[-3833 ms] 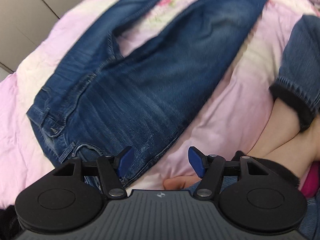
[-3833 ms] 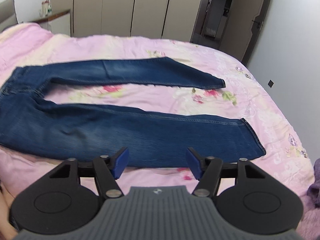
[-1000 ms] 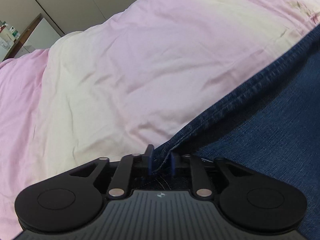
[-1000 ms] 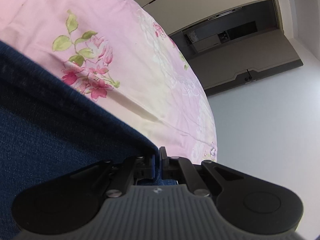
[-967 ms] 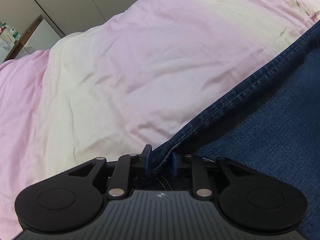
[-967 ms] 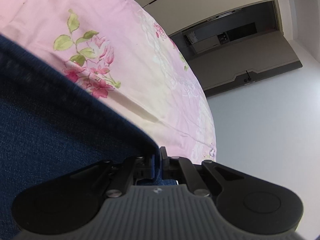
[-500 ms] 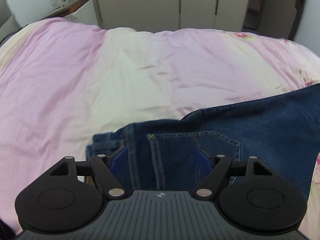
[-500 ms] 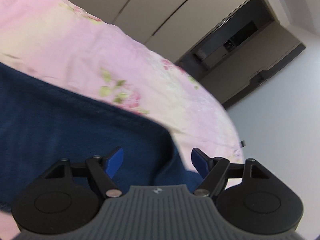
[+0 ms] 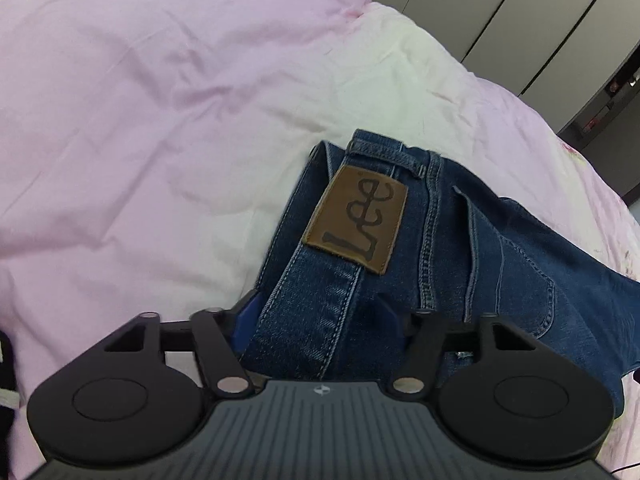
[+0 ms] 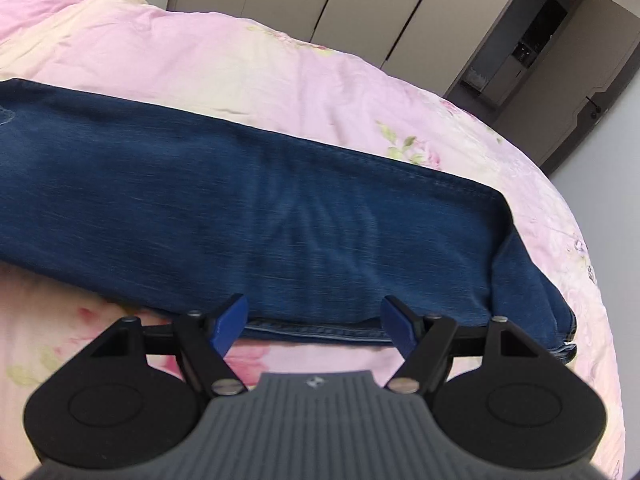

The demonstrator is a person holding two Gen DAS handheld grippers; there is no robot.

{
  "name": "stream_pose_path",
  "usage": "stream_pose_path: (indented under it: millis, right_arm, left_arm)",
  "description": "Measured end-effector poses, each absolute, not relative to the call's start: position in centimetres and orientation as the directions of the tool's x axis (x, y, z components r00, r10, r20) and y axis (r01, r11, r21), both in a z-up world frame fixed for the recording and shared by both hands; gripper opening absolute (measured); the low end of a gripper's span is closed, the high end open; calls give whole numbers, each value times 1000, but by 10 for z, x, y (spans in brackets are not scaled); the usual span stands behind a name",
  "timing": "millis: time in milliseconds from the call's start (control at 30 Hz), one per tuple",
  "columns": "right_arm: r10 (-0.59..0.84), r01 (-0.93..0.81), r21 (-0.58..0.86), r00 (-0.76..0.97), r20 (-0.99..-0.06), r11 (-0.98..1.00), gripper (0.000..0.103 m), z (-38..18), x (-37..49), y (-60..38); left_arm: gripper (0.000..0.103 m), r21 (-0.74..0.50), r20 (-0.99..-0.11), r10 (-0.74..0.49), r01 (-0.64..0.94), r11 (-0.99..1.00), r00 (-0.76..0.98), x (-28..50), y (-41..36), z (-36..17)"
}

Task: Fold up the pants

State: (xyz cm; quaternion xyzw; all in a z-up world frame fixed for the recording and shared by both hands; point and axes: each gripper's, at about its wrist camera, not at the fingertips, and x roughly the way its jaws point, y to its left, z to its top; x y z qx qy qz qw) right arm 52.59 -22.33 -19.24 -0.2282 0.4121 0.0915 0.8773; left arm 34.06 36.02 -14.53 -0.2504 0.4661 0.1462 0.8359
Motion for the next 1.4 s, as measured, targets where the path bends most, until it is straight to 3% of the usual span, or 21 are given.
stream_pose_path:
  millis: [67, 233, 433, 467, 567, 633, 700, 833, 933, 1067, 1200, 1400]
  right_arm:
    - [-22, -381, -343, 641, -767, 859, 69, -191, 515, -209]
    - [-44, -435, -406, 638, -769, 804, 69, -191, 504, -190]
    - [-68, -395, -382, 615, -785, 835, 69, -195, 506, -193]
    - [-64, -394, -374, 612, -788, 839, 69, -194, 506, -197]
    - [-50, -384, -352, 613, -789, 854, 69, -190, 499, -204]
    - [-33, -375, -326, 612, -790, 868, 69, -186, 493, -213]
    - [-38, -355, -320, 616, -787, 879, 70, -184, 488, -225]
    - [-62, -255, -278, 623, -780, 926, 69, -185, 483, -263]
    - [-103, -157, -248, 611, -784, 956, 56, -191, 483, -302]
    - [-172, -66, -267, 612, -772, 961, 53, -199, 488, -356]
    - [-225, 21, -273, 625, -748, 962, 56, -204, 510, -413]
    - [-162, 98, -129, 597, -786, 987, 57, -228, 559, -476]
  left_arm:
    - [12, -324, -826, -14, -453, 831, 564, 332, 360, -143]
    - [8, -262, -769, 57, -394, 881, 637, 311, 348, -104]
    - [9, -268, -828, 41, -459, 847, 559, 322, 370, -149]
    - [12, -280, -827, 38, -470, 837, 561, 323, 371, -151]
    - [41, -292, -828, 71, -535, 793, 557, 313, 375, -146]
    - [53, -239, -825, 140, -563, 791, 548, 301, 370, -134]
    - [72, -254, -807, 150, -564, 785, 572, 287, 362, -122]
    - [74, -373, -802, 49, -563, 738, 596, 276, 349, -121]
    - [74, -440, -811, -29, -577, 688, 584, 284, 339, -137]
    - [74, -411, -829, 13, -626, 663, 559, 299, 326, -153]
    - [74, -339, -870, 62, -685, 645, 489, 314, 319, -164]
    - [70, -192, -906, 158, -714, 673, 393, 332, 301, -167]
